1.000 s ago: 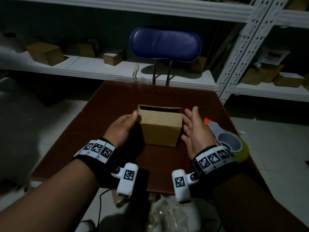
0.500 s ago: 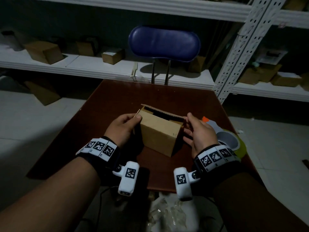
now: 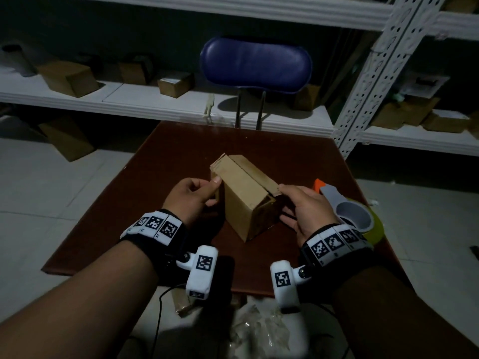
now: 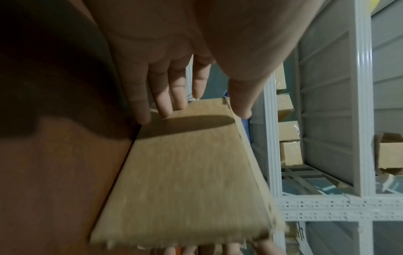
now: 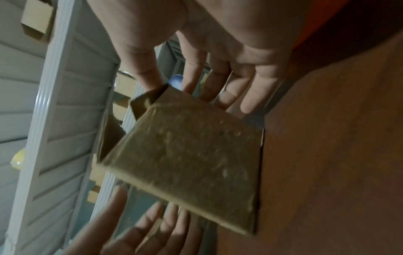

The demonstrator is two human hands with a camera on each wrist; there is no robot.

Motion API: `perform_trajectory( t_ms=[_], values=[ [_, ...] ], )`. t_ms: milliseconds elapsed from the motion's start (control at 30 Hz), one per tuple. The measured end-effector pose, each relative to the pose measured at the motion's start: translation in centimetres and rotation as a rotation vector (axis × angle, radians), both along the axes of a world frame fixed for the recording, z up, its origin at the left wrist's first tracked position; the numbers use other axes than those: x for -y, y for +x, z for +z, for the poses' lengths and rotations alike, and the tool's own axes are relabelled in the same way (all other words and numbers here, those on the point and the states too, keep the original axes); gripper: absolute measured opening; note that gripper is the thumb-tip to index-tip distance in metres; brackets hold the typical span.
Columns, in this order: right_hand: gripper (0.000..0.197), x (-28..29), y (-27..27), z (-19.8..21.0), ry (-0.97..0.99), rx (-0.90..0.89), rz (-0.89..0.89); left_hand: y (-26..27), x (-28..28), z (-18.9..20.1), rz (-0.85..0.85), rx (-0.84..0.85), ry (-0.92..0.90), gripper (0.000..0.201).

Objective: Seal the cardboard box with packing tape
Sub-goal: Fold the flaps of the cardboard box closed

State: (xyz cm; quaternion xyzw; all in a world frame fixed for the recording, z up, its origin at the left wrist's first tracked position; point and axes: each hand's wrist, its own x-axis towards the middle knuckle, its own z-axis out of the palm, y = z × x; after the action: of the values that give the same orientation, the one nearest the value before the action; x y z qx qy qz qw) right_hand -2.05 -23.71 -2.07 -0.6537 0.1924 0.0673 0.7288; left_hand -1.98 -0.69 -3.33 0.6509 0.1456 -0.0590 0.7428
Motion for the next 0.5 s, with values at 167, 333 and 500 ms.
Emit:
perform_trajectory(
  t_ms=[167, 333, 500],
  values=[
    [0.014, -0.8, -0.7, 0.0, -0.065, 0.038, 0.071, 0.0, 0.4, 0.0, -0.018, 0.02, -0.005, 0.055],
    [0.045, -1.4, -1.1, 0.2, -0.094, 0.034, 0.204, -0.3, 0.6, 0.5, -0.083, 0.01, -0.105, 0.043],
    [0.06, -1.7, -1.3, 0.3, -0.152, 0.042, 0.307, -0.2, 0.3, 0.5, -0.123, 0.01, -0.09, 0.037]
  ],
)
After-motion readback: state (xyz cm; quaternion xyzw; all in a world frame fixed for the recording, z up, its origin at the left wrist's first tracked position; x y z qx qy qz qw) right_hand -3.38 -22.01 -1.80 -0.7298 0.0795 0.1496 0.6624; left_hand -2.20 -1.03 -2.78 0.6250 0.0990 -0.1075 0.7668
